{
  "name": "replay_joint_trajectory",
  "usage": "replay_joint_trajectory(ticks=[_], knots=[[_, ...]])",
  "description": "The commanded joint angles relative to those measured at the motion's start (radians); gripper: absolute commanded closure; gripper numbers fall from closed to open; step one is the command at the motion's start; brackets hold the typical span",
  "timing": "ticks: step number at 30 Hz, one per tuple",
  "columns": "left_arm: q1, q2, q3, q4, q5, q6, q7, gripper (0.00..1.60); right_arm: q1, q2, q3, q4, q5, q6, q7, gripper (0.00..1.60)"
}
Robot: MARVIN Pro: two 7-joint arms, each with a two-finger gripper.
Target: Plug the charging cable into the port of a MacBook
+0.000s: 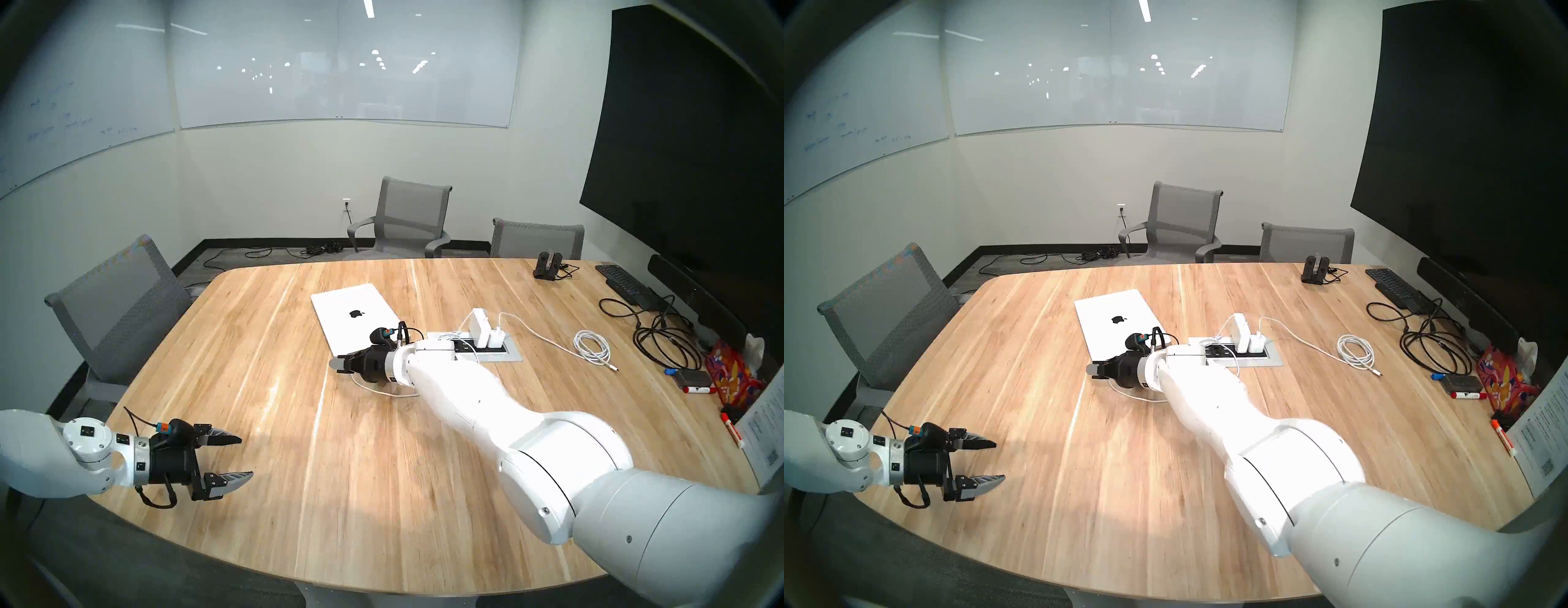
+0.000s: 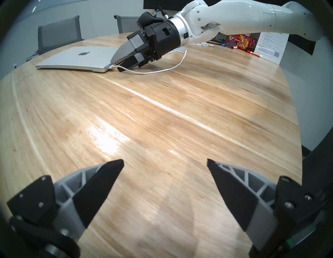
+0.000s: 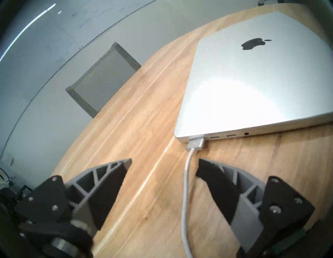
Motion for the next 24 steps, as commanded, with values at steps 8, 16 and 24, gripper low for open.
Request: replay_joint_trajectory(ticks=[8, 16, 24], knots=[[-0.006, -0.001, -0.006, 0.000, 0.000, -0.001, 0.001, 0.00, -0.019, 0.022, -0.039, 0.016, -0.040, 0.015, -0.008, 0.00], [-0.006, -0.001, -0.006, 0.000, 0.000, -0.001, 0.001, 0.00, -0.026, 0.032, -0.068, -0.016, -0.072, 0.018, -0.018, 0.00], [-0.006, -0.001, -0.006, 0.000, 0.000, -0.001, 0.001, 0.00, -0.042, 0.058, -0.098, -0.080, -0.104, 0.033, -0.017, 0.00]])
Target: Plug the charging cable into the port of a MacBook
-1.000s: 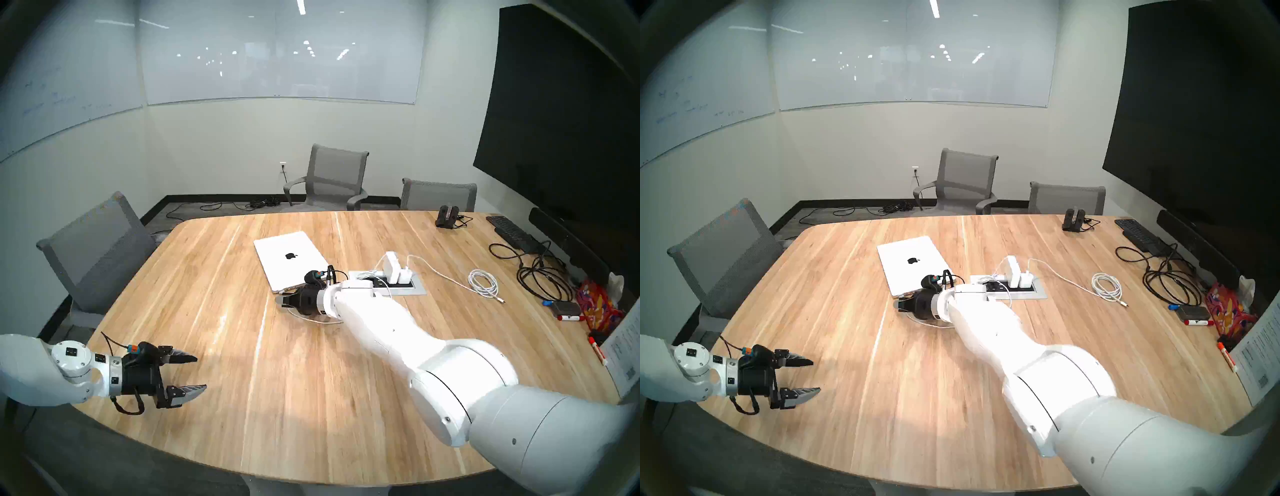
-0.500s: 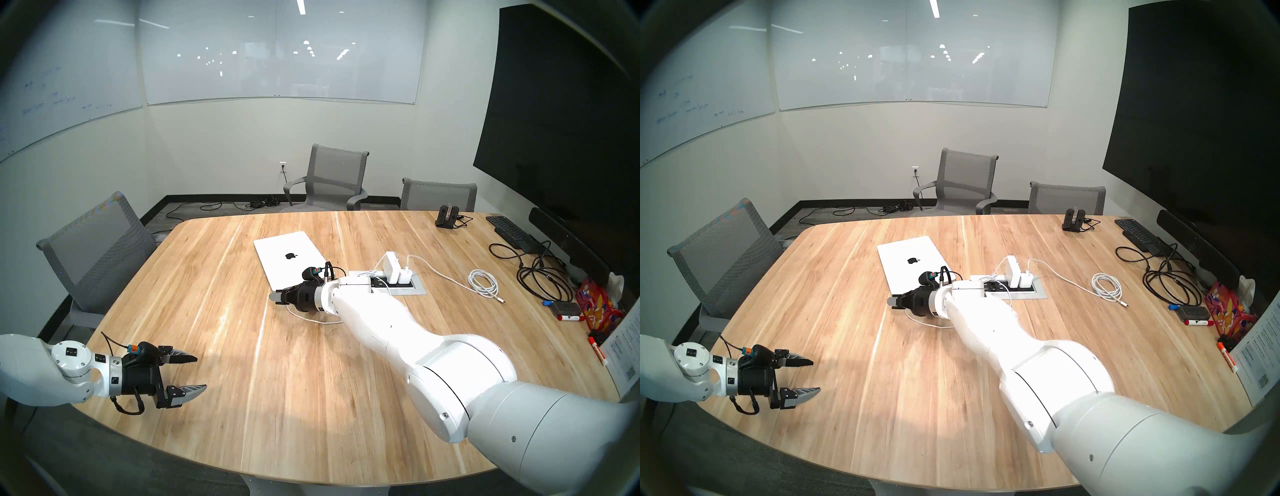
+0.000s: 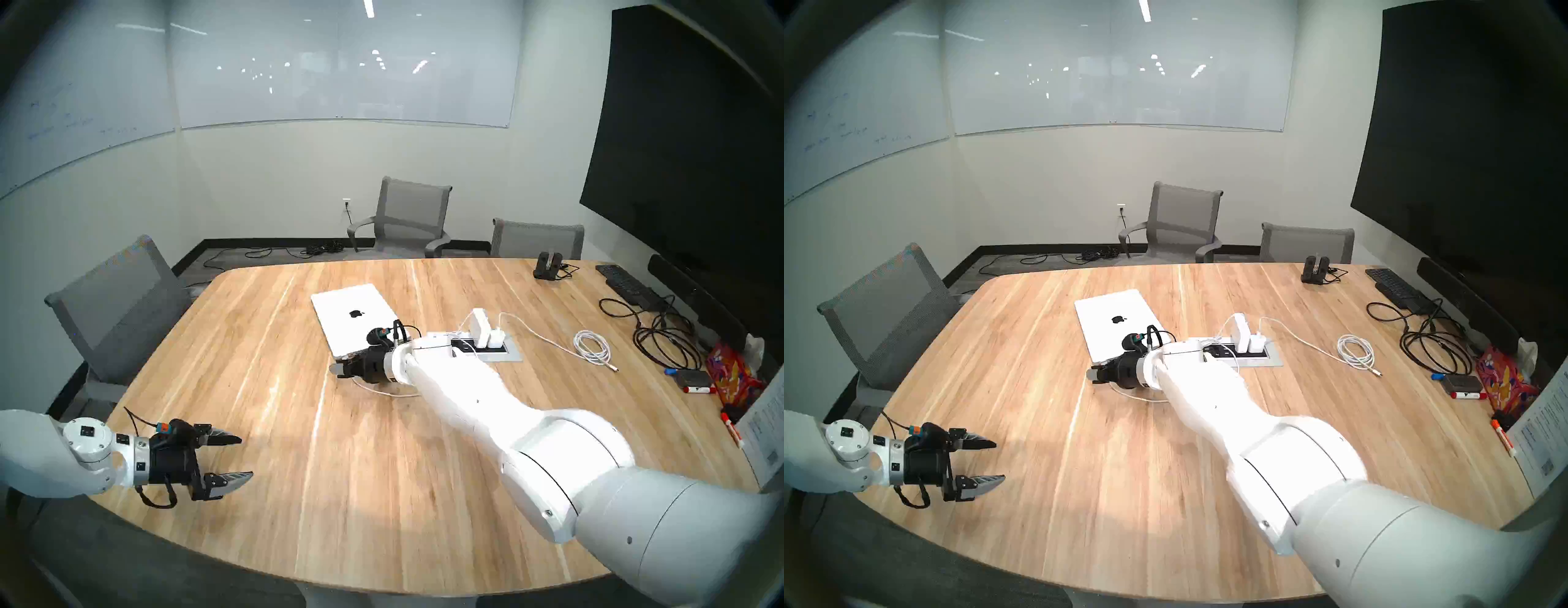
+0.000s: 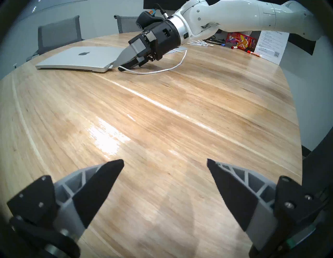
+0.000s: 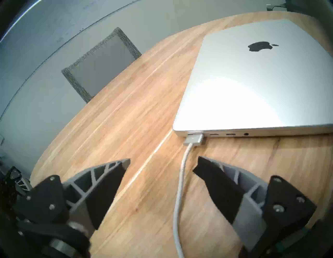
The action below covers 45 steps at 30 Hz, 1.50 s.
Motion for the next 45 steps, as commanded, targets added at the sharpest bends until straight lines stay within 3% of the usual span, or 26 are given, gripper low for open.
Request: replay_joint_trajectory(ticks=[1, 19, 39, 45], knots=[[-0.006, -0.001, -0.006, 0.000, 0.000, -0.001, 0.001, 0.00, -0.046, 0.043, -0.027, -0.043, -0.027, 0.027, -0.012, 0.00], [-0.006, -0.001, -0.006, 0.000, 0.000, -0.001, 0.001, 0.00, -0.151, 0.134, -0.058, -0.351, -0.079, 0.107, -0.045, 0.00], [-0.006, -0.001, -0.006, 0.000, 0.000, -0.001, 0.001, 0.00, -0.213, 0.182, -0.116, -0.449, -0.168, -0.008, -0.059, 0.00], [-0.006, -0.001, -0.006, 0.000, 0.000, -0.001, 0.001, 0.00, -0.235, 0.187, -0.103, -0.459, -0.169, -0.060, -0.064, 0.00]])
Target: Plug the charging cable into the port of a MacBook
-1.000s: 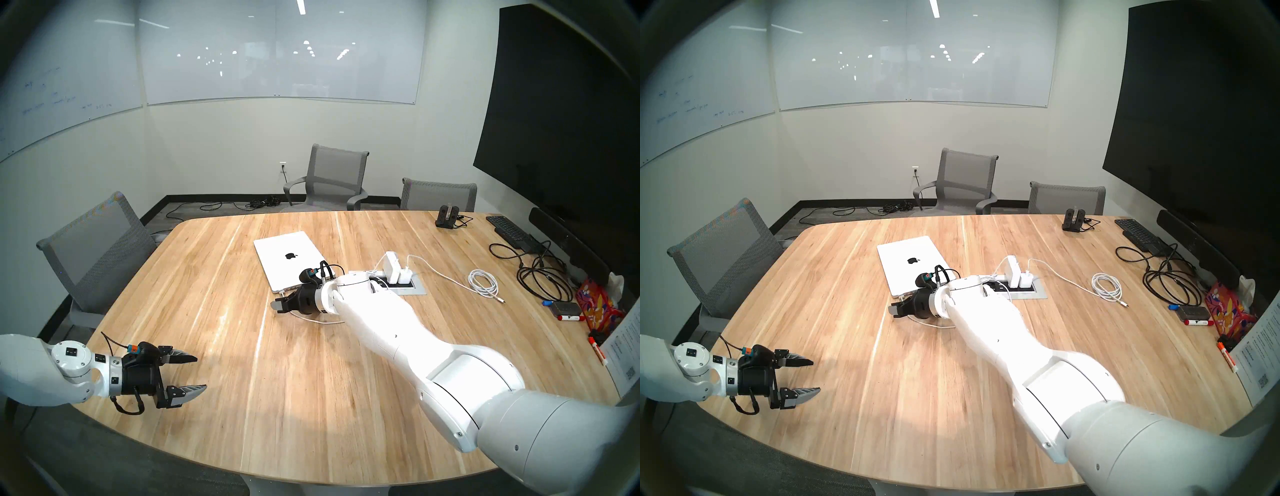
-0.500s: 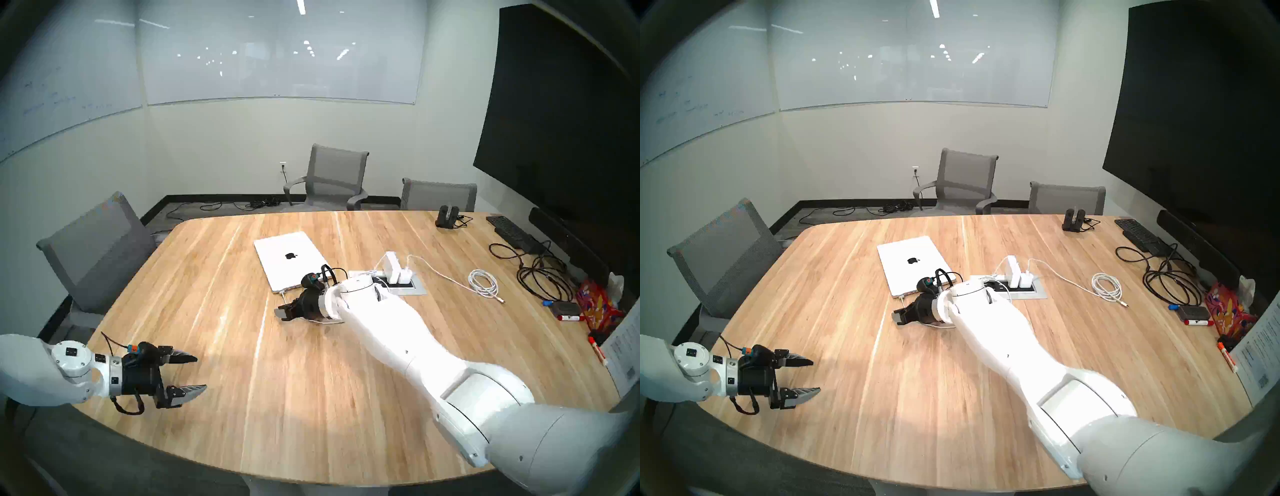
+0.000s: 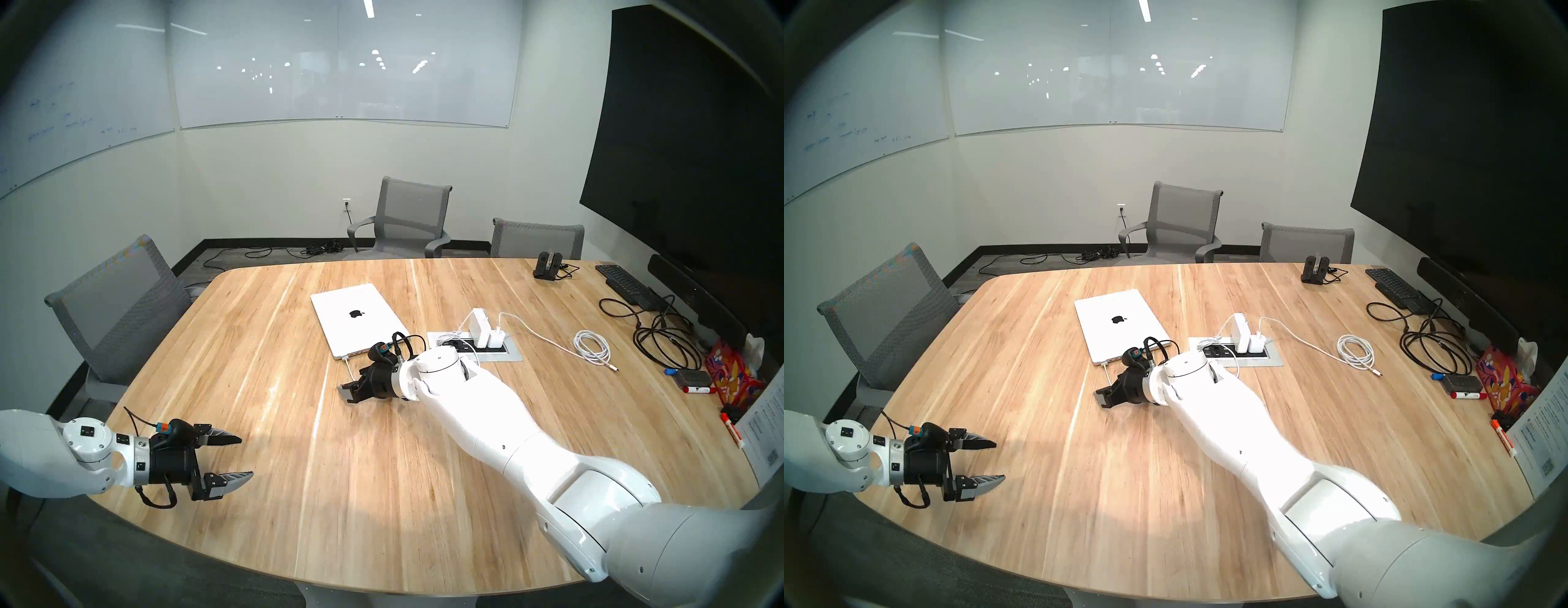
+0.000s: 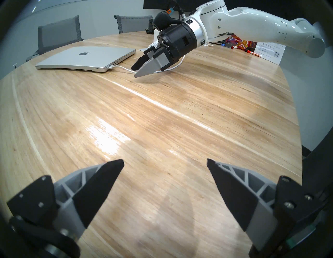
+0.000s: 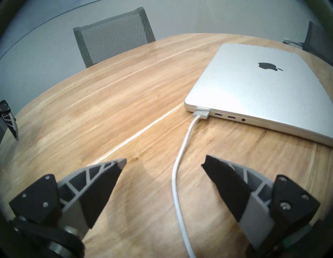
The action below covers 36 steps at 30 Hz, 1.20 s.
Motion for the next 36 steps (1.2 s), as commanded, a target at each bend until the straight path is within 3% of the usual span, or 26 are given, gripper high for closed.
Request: replay_joint_trajectory(ticks=[1, 8, 22, 36], knots=[[-0.006, -0.001, -0.006, 0.000, 0.000, -0.001, 0.001, 0.00, -0.028, 0.011, -0.001, -0.022, -0.007, -0.043, -0.010, 0.00], [-0.006, -0.001, -0.006, 0.000, 0.000, -0.001, 0.001, 0.00, -0.046, 0.013, 0.009, -0.025, -0.012, -0.130, -0.019, 0.00], [-0.006, -0.001, -0.006, 0.000, 0.000, -0.001, 0.001, 0.00, -0.061, 0.028, 0.011, -0.049, -0.044, -0.192, -0.026, 0.00], [-0.006, -0.001, -0.006, 0.000, 0.000, -0.001, 0.001, 0.00, -0.107, 0.043, 0.001, -0.132, -0.091, -0.240, -0.047, 0.00]])
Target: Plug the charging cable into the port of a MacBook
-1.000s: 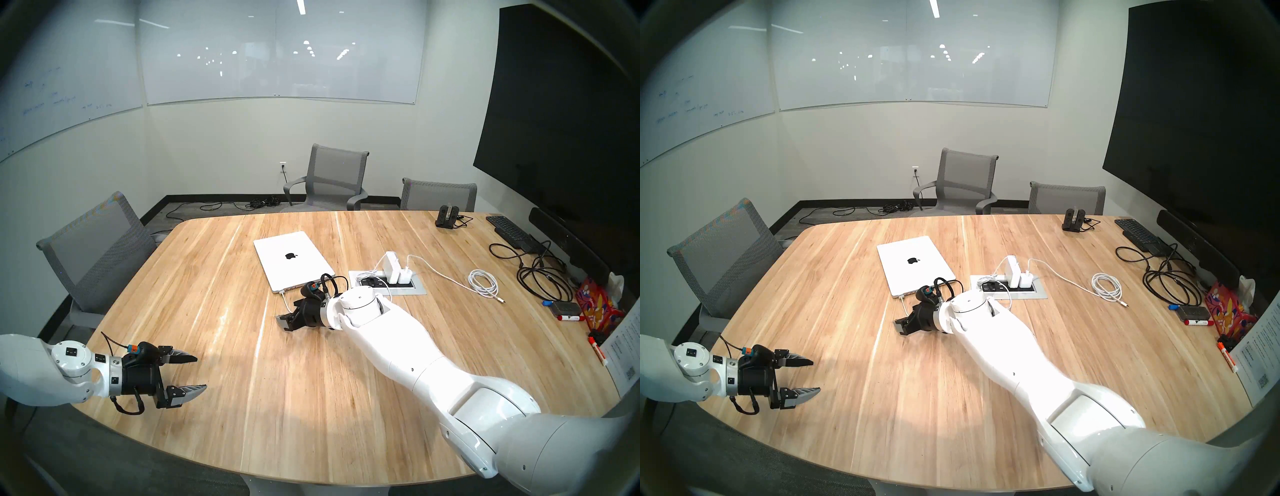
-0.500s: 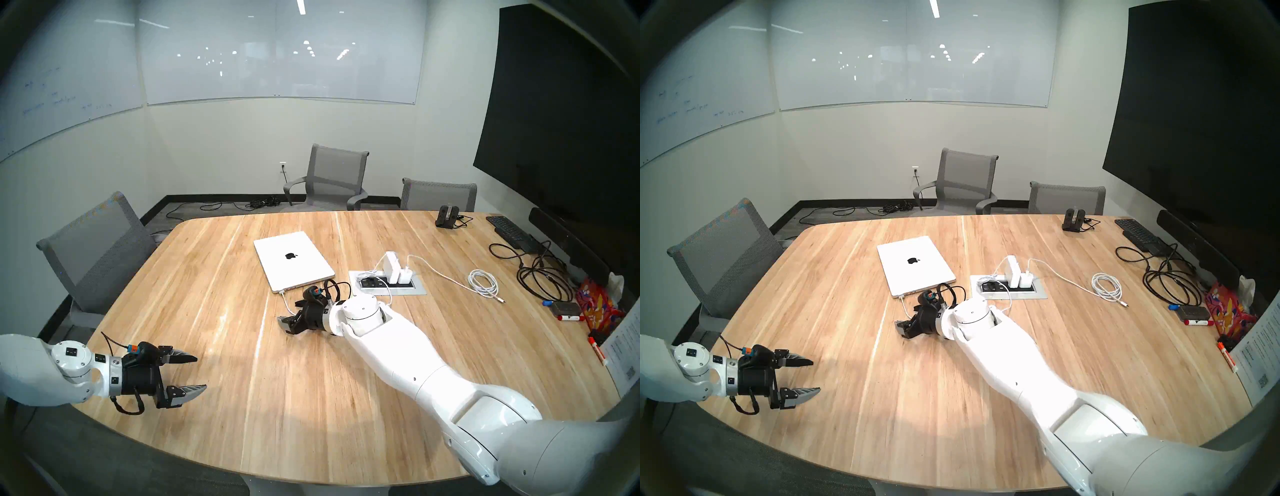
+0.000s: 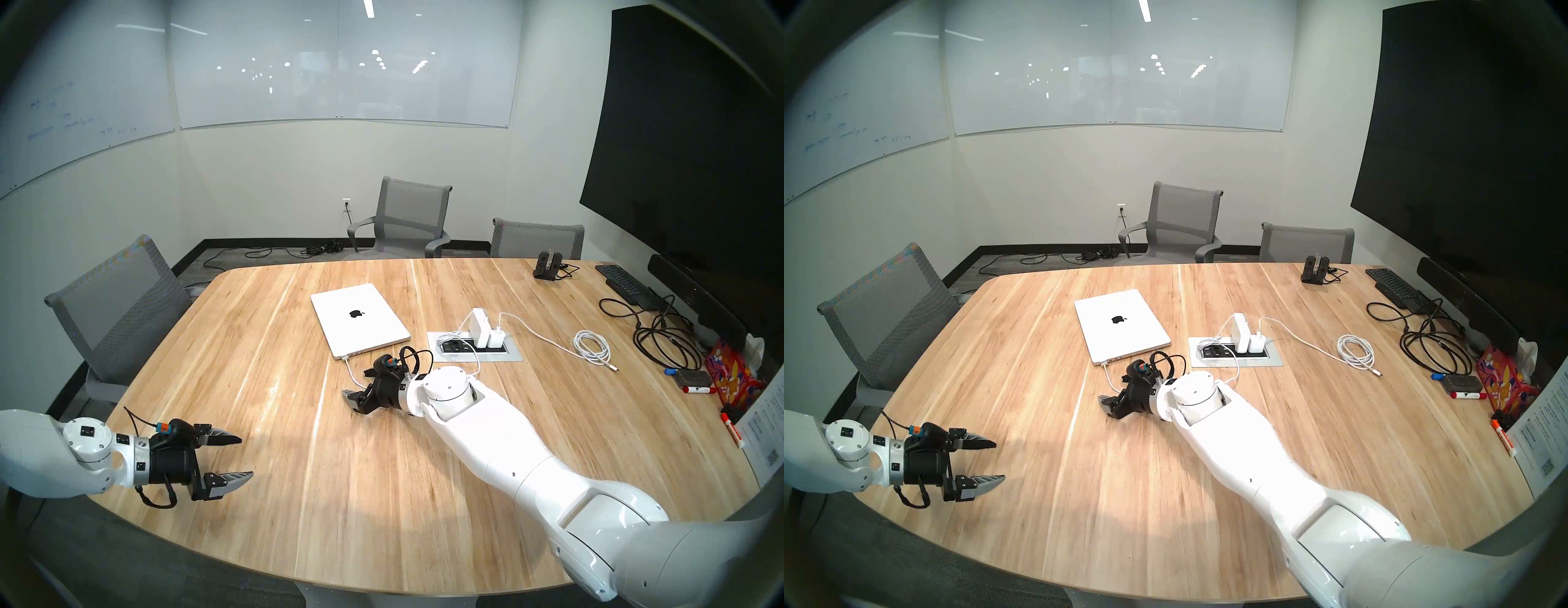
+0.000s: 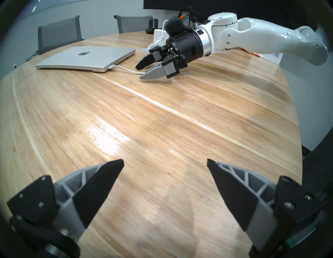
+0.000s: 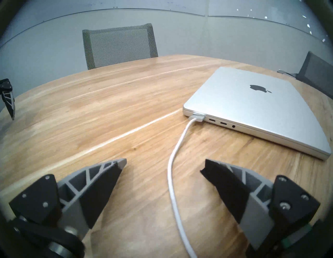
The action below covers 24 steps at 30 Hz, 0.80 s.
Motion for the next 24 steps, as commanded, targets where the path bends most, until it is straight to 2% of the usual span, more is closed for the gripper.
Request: replay_joint_trajectory(ticks=[1, 5, 14, 21, 24], knots=[[-0.006, -0.001, -0.006, 0.000, 0.000, -0.001, 0.001, 0.00, -0.011, -0.008, -0.004, -0.051, -0.008, -0.049, -0.007, 0.00], [-0.006, -0.001, -0.006, 0.000, 0.000, -0.001, 0.001, 0.00, -0.012, -0.011, -0.013, -0.057, -0.027, -0.055, -0.014, 0.00], [-0.006, -0.001, -0.006, 0.000, 0.000, -0.001, 0.001, 0.00, -0.036, -0.021, 0.013, -0.077, -0.035, -0.060, -0.076, 0.00], [-0.006, -0.001, -0.006, 0.000, 0.000, -0.001, 0.001, 0.00, -0.045, -0.015, 0.027, -0.085, -0.036, -0.078, -0.084, 0.00], [-0.006, -0.001, -0.006, 0.000, 0.000, -0.001, 0.001, 0.00, -0.050, -0.010, 0.027, -0.099, -0.039, -0.059, -0.091, 0.00]])
